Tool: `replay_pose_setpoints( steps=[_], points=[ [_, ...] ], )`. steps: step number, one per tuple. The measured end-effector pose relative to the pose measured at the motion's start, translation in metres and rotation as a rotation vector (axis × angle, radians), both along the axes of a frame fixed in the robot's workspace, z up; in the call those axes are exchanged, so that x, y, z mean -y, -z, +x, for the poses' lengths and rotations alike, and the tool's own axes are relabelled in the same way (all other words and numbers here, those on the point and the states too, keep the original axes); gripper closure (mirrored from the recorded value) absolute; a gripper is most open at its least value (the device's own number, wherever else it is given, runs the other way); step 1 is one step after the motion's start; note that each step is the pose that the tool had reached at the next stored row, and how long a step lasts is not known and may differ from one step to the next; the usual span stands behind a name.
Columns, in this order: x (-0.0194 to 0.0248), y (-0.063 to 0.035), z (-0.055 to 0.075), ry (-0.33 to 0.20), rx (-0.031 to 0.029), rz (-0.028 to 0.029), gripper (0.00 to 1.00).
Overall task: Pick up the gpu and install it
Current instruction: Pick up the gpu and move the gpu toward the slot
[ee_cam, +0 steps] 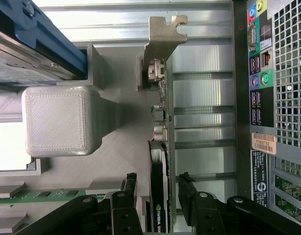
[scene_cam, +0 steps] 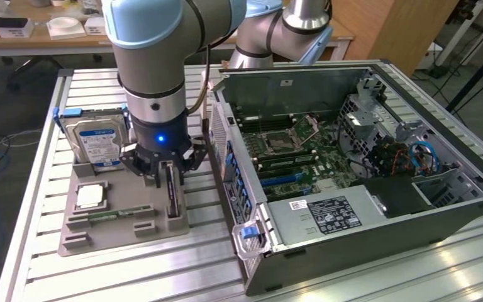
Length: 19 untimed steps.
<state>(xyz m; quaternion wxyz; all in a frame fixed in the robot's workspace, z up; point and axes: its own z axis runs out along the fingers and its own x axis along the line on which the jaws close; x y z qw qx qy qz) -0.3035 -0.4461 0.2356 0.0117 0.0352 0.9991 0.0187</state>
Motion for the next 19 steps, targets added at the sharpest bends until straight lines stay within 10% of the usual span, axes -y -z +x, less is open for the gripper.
replay_pose_setpoints(
  steps=[3, 19],
  points=[
    [-0.0002, 0.0, 0.0, 0.0, 0.0013, 0.0126, 0.53],
    [0.0, 0.0001, 0.0001, 0.0, 0.0014, 0.0128, 0.61]
  ],
)
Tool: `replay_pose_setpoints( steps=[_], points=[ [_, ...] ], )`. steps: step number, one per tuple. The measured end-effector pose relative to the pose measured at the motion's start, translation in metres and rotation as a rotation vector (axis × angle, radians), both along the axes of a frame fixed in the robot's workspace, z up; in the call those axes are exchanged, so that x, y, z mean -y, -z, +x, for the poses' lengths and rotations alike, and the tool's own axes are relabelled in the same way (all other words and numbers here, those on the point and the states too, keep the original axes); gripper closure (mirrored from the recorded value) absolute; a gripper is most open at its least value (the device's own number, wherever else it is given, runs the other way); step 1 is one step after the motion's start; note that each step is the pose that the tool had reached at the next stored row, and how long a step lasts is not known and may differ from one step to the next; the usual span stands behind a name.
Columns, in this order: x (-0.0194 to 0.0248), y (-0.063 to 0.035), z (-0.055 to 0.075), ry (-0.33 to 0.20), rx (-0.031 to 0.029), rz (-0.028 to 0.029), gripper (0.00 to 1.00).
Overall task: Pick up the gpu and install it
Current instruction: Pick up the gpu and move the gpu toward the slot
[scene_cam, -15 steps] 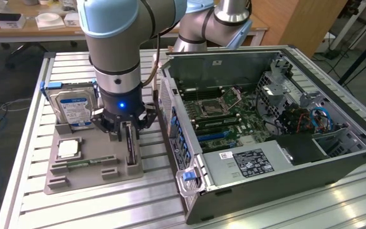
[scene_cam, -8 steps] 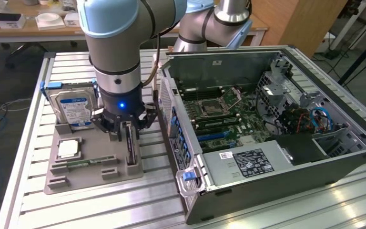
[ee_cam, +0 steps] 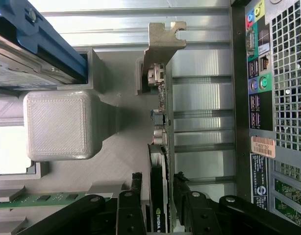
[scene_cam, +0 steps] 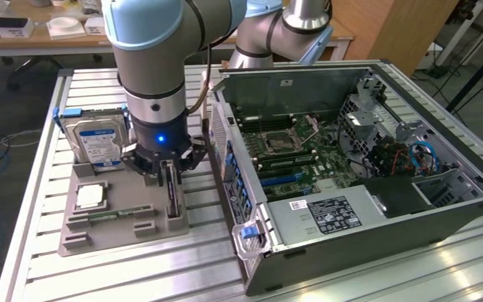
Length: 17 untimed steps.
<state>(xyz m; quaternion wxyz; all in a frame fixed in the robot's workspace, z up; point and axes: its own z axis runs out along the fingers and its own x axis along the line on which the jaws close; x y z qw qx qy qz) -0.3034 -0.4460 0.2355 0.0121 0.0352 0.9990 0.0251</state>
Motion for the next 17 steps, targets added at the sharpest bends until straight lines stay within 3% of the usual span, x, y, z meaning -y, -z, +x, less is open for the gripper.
replay_pose_setpoints(
  steps=[13, 14, 17],
  points=[
    [0.0, 0.0, 0.0006, 0.0, 0.0, 0.0, 0.62],
    [0.0, 0.0, 0.0006, 0.0, 0.0, 0.0, 0.69],
    [0.0, 0.0, 0.0009, 0.0, 0.0001, 0.0001, 0.69]
  ],
)
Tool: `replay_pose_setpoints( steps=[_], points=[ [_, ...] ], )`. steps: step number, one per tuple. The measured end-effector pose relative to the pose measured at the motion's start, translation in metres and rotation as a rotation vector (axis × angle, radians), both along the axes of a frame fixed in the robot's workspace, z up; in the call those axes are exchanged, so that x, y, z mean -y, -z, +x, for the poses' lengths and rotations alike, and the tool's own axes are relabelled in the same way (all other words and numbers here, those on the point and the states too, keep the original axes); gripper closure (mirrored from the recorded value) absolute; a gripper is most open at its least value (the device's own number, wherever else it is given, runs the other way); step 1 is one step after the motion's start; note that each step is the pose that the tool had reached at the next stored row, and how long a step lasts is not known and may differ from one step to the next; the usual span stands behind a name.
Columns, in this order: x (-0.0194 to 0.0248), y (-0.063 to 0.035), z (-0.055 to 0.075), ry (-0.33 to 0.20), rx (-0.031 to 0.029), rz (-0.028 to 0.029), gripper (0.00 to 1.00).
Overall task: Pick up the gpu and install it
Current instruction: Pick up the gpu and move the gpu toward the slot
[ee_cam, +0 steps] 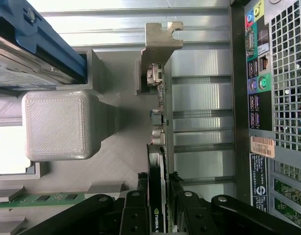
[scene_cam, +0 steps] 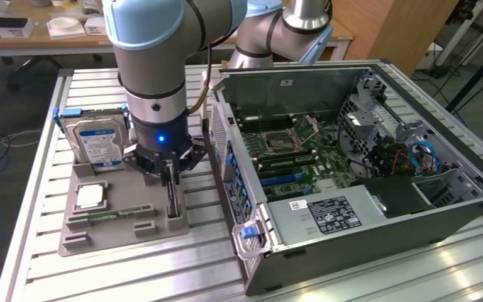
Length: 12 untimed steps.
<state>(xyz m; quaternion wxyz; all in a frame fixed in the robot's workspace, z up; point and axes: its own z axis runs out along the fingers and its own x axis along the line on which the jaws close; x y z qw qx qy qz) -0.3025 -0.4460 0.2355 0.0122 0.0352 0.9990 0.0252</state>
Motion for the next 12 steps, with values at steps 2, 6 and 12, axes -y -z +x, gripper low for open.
replay_pose_setpoints(
  steps=[2, 6, 12],
  points=[
    [0.0, 0.0, 0.0007, 0.0, 0.0, 0.0, 0.69],
    [0.0, -0.0001, 0.0009, 0.0, -0.0001, -0.0001, 0.69],
    [0.0, -0.0001, 0.0009, 0.0, -0.0001, -0.0001, 0.74]
  ],
)
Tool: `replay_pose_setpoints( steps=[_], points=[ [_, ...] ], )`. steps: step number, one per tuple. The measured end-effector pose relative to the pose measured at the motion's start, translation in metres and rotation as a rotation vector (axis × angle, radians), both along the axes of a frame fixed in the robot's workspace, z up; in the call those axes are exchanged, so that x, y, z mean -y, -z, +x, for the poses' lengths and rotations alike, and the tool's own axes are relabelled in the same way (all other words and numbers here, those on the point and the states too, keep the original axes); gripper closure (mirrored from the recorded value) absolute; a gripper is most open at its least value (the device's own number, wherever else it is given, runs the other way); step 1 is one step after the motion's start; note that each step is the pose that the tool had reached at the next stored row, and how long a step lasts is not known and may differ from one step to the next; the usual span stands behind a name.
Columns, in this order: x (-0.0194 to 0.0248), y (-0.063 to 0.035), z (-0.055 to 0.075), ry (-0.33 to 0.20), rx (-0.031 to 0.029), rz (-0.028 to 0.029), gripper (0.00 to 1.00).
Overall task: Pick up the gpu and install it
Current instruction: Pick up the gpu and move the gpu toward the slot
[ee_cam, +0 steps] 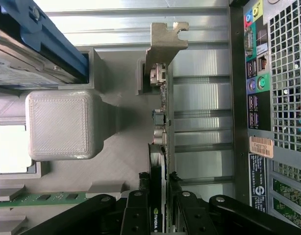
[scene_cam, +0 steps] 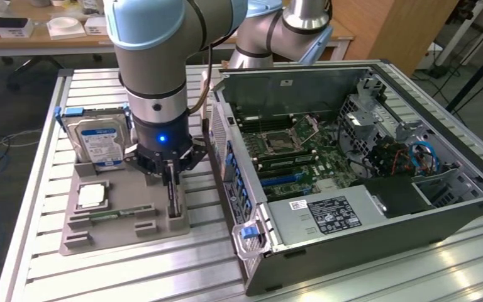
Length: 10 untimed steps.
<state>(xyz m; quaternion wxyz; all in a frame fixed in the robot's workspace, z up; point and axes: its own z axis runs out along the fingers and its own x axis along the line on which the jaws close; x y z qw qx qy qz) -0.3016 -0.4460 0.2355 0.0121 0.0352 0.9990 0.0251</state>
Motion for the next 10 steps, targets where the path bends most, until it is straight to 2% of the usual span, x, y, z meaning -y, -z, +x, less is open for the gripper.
replay_pose_setpoints(
  steps=[10],
  points=[
    [0.0, 0.0, 0.0, 0.0, 0.0, 0.0, 0.74]
  ],
)
